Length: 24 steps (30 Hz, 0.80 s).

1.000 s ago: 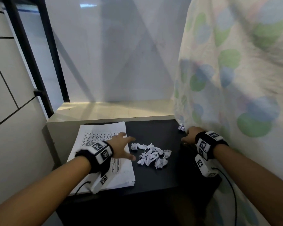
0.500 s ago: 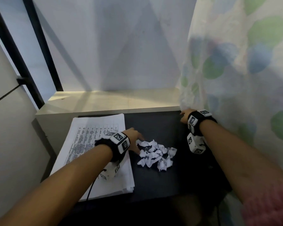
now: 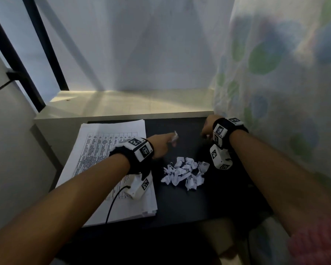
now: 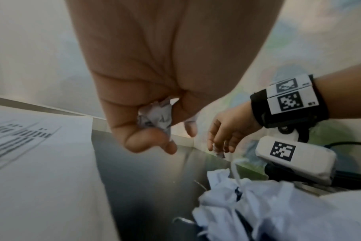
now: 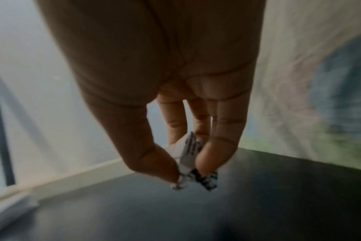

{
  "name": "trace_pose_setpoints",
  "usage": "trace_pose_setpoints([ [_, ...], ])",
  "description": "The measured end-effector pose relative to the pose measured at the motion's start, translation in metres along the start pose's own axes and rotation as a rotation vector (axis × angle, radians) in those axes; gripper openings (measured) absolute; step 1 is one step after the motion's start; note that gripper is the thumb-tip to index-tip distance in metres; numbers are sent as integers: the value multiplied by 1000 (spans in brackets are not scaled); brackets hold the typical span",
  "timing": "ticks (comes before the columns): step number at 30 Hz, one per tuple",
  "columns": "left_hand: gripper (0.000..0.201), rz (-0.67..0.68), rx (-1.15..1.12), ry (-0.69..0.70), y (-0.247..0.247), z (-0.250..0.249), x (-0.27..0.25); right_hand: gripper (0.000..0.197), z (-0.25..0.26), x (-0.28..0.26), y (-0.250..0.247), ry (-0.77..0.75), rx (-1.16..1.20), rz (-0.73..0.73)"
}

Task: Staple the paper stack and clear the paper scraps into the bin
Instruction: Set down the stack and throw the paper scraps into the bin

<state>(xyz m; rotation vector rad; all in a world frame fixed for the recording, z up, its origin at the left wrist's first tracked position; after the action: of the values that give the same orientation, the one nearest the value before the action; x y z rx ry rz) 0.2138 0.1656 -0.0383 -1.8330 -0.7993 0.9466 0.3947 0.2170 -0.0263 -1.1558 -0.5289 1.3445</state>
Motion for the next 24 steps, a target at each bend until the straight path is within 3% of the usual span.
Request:
trace_pose_setpoints([
  [2, 40, -6, -25, 41, 0, -3, -5, 14, 15, -19, 3, -38, 45, 68],
  [6, 22, -43, -32, -27, 1, -5, -17, 16, 42, -61, 10, -218, 114, 110],
  [8, 32, -11, -50, -101, 7, -2, -25, 13, 42, -77, 24, -276, 37, 167],
  [11, 57, 79, -26, -57, 20, -9, -32, 31, 37, -96, 42, -358, -122, 173],
  [13, 70, 118, 21, -44, 30, -13, -35, 31, 30, -102, 51, -374, -151, 167],
  [17, 67, 164, 165, -80, 48, -15, -34, 54, 12, -106, 70, -328, -108, 232],
  [20, 64, 131, 129, -105, 49, -11, -30, 73, 4, -111, 80, -309, -153, 267],
  [24, 50, 51, 120, -103, 37, -7, -30, 72, 11, -110, 86, -340, -227, 214],
])
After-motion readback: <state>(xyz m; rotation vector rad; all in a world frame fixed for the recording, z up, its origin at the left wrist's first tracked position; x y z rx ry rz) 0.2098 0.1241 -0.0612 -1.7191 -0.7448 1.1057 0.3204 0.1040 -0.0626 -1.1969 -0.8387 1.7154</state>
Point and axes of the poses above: each hand's wrist, its own x-axis towards the middle knuckle, its own y-axis out of the palm, z = x × y, the point moved 8 cm from there along x, towards the middle knuckle, and after that the axes turned 7 degrees about x, right-handed, at the moved point
